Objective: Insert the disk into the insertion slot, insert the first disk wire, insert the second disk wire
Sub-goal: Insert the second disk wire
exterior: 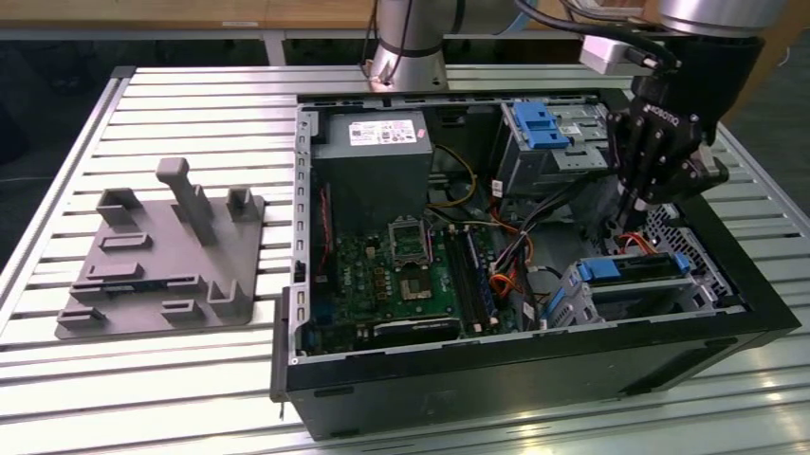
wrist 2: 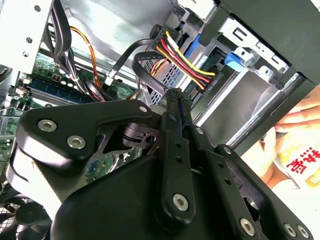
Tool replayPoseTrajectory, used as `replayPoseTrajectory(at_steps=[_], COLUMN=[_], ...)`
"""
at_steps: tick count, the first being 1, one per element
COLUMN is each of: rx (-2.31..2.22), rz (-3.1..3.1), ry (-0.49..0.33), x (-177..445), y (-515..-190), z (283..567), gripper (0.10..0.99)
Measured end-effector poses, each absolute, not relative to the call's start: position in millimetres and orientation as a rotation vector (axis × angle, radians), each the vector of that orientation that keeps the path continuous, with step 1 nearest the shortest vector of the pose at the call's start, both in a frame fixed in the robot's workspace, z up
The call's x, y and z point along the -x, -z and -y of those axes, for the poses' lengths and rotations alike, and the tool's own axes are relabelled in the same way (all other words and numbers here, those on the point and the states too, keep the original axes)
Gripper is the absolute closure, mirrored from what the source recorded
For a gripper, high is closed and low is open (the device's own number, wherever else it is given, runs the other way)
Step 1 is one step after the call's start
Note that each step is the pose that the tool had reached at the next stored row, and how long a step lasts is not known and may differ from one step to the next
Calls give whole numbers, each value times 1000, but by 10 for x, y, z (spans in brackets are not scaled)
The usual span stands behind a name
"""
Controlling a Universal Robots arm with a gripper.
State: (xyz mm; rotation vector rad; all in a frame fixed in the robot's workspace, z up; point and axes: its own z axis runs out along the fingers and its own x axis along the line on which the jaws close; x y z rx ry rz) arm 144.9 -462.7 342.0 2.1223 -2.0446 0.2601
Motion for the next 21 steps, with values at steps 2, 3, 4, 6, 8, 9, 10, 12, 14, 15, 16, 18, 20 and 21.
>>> replayPoseTrajectory(at_steps=[2, 3, 4, 6, 8, 9, 10, 12, 14, 15, 16, 18, 20, 21], rx=[-2120, -2118, -2117, -2116, -2116, -2117, -2118, -2123, -2136, -2143, -2150, -2165, -2179, -2184], rz=[2050, 2052, 2053, 2053, 2053, 2054, 2056, 2061, 2074, 2081, 2088, 2102, 2115, 2120], ry=[-257, -256, -255, -253, -251, -249, -246, -238, -215, -202, -190, -163, -138, -128], x=[-1449, -1449, -1449, -1449, -1452, -1454, -1454, -1456, -1457, -1458, -1458, -1459, -1460, -1461], y=[-3420, -3420, -3420, -3420, -3420, -3419, -3418, -3414, -3411, -3410, -3411, -3409, -3409, -3409], z=[4653, 4668, 4686, 4723, 4759, 4776, 4791, 4817, 4837, 4846, 4855, 4874, 4896, 4907], gripper=[941, 941, 941, 941, 941, 941, 941, 941, 941, 941, 941, 941, 941, 941])
